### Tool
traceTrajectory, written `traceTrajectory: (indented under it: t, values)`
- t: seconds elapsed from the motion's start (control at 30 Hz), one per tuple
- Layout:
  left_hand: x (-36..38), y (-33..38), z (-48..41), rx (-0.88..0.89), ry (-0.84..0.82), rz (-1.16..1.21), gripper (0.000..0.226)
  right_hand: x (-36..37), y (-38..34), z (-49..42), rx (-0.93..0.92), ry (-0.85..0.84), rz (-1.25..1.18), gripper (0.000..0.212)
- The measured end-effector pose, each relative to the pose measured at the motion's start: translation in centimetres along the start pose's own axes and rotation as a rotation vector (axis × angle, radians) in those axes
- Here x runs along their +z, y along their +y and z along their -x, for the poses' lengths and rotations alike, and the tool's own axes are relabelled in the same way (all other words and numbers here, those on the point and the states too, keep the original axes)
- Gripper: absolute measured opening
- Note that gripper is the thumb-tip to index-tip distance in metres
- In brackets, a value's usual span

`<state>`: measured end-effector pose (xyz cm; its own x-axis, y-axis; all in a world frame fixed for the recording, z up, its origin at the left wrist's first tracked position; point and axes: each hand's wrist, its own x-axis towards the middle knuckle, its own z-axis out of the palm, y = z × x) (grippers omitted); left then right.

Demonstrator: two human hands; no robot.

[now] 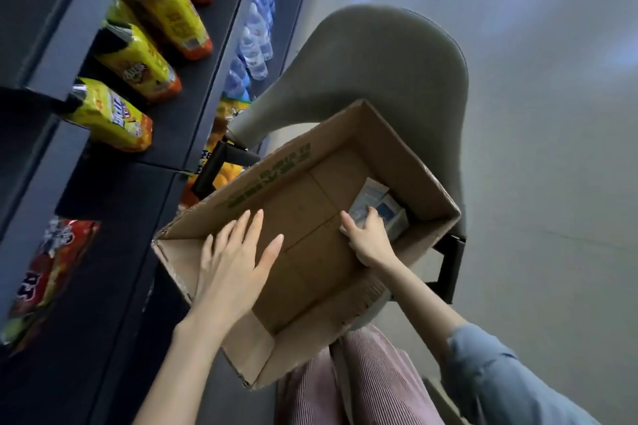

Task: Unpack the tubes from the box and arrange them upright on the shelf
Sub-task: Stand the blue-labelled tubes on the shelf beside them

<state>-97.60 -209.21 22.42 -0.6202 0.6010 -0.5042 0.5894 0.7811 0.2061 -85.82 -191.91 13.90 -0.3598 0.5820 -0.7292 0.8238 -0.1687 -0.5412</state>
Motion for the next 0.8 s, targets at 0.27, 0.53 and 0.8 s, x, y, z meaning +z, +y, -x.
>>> traceTrajectory:
  t: [0.27, 0.53, 0.8]
  values:
    - [5.3, -0.7, -3.0, 0.049, -0.088, -0.003, 0.084, 2.2, 3.1, -6.0, 0.298, 0.132, -0.146, 0.06]
    - [7.1, -2.2, -3.4, 0.073, -0.13, -0.038, 0.08, 3.8, 3.3, -9.8, 0.443, 0.357, -0.406, 0.085]
    - [5.9, -2.9, -4.4, 0.077, -0.121, 0.057, 0.075, 3.4, 2.4, -11.4, 0.512, 0.355, -0.562, 0.075]
